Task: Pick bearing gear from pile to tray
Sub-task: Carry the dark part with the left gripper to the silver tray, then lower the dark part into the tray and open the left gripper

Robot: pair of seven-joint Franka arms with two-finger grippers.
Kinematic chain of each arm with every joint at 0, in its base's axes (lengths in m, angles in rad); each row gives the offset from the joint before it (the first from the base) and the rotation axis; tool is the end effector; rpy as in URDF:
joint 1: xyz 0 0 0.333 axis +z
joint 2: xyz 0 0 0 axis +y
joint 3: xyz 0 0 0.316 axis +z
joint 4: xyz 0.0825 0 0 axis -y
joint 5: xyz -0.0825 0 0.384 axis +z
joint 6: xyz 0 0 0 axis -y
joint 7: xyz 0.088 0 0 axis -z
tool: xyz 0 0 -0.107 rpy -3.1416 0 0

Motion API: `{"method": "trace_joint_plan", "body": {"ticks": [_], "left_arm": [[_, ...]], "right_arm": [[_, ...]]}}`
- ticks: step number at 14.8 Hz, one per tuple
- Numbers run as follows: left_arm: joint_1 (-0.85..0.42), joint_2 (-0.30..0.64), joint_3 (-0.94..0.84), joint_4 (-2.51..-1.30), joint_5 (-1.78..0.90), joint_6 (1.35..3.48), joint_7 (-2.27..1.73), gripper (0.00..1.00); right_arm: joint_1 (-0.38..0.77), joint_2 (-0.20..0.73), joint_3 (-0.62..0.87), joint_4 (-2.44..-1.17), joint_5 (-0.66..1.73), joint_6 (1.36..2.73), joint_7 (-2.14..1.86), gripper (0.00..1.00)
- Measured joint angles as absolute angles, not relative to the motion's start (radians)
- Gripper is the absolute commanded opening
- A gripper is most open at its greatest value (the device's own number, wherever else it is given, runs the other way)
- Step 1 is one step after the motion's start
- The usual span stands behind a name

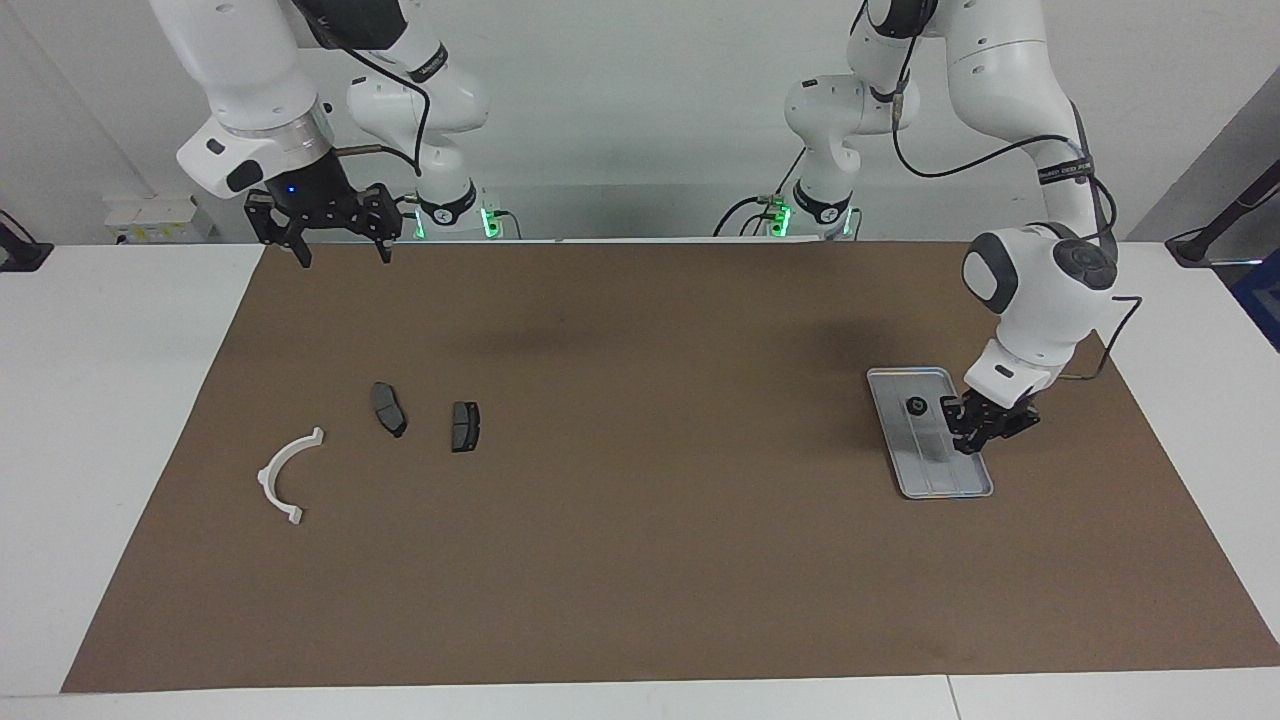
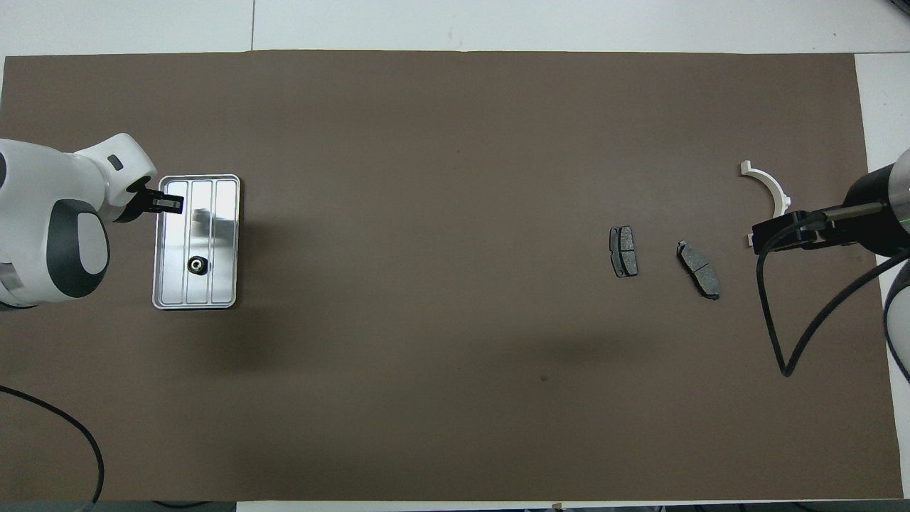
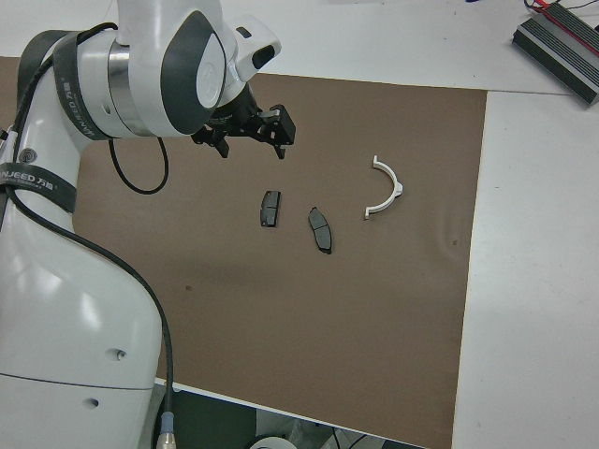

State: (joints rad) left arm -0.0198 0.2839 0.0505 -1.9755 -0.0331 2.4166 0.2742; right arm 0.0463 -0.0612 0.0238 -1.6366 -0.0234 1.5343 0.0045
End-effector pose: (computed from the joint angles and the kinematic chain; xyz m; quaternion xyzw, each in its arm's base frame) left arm 0.6201 0.0175 0.3412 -0.9907 0.1112 -0.0786 0.0071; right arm 0.5298 0.0350 0.6237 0.9992 0.0326 -0.0201 0.0132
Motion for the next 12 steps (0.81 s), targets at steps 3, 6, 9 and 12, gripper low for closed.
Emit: {"method": "trace_joint_plan", "body": {"ticks": [3,6,9,12], "left_arm": [[-0.027,0.298,0.05,-1.991,-0.033,2.449,0.266,0.04],[-0.034,0.302,0.05,-2.013,-0.033,2.483,0.26,0.04],[-0.035,0.302,0.05,-2.021,-0.033,2.5,0.251,0.04],[-0.038,0.304,0.049,-2.025,-0.033,2.514,0.242,0.04]], "right_arm": [[0.046,-0.064,0.024,-1.636,-0.023,1.534,0.005,1.0],[0.046,-0.065,0.024,-1.636,-0.023,1.534,0.005,1.0],[0.046,-0.065,0.025,-1.636,-0.023,1.534,0.005,1.0],[0.047,-0.065,0.026,-1.636,-0.023,1.534,0.005,1.0]]}}
